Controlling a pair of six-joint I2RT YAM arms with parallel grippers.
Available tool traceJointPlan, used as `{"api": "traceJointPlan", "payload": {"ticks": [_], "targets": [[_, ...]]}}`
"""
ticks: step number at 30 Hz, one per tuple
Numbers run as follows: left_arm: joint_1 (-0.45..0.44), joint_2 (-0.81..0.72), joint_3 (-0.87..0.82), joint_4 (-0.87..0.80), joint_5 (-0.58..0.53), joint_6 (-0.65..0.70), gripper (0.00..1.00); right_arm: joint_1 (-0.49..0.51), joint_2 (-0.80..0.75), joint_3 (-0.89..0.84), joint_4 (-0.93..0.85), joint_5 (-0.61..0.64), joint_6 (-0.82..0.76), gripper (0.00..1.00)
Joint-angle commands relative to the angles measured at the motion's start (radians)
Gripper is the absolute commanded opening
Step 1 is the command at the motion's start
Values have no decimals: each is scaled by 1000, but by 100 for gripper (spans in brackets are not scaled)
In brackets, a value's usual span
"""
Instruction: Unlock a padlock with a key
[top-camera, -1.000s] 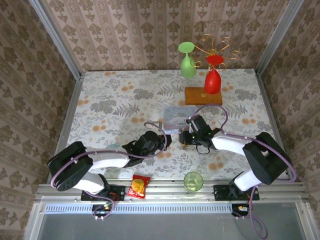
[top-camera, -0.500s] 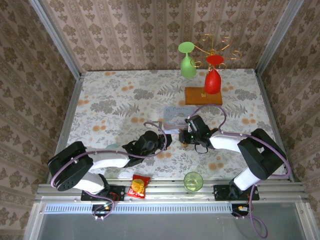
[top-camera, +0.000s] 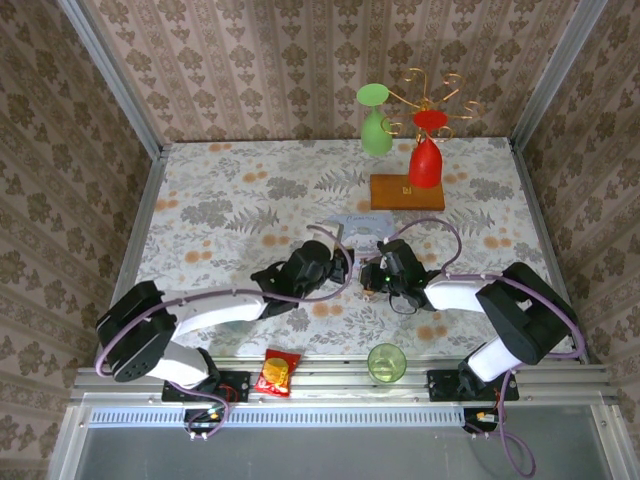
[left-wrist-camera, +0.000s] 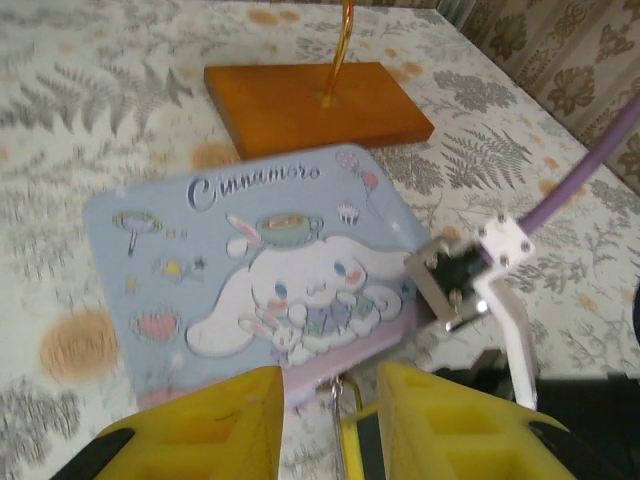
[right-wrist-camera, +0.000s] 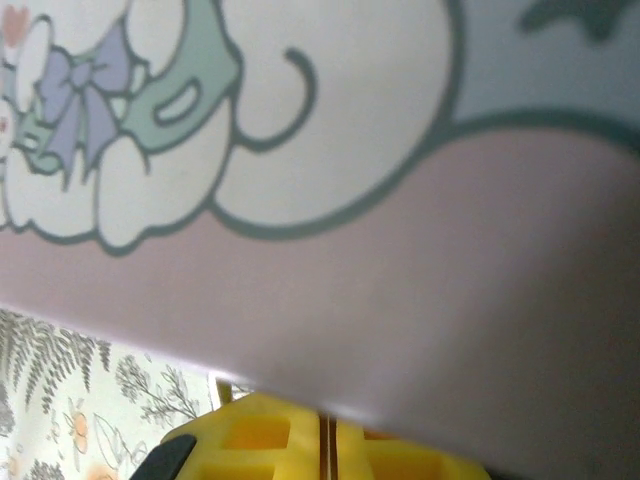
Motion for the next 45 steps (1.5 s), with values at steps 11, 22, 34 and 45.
{"api": "traceJointPlan", "payload": {"ticks": [11,22,34,45], "targets": [[79,383,290,-170,51,209,26,4,34,-119,138,74,203,8],[93,409,221,-125,116,129,18,29,9,-143,147,210,388,7],[106,426,153,-79,114,92,10,88,-21,-142,262,422,636,3],[147,380,40,2,120,49,8,91,-124,-110,116,553,696,1]]}}
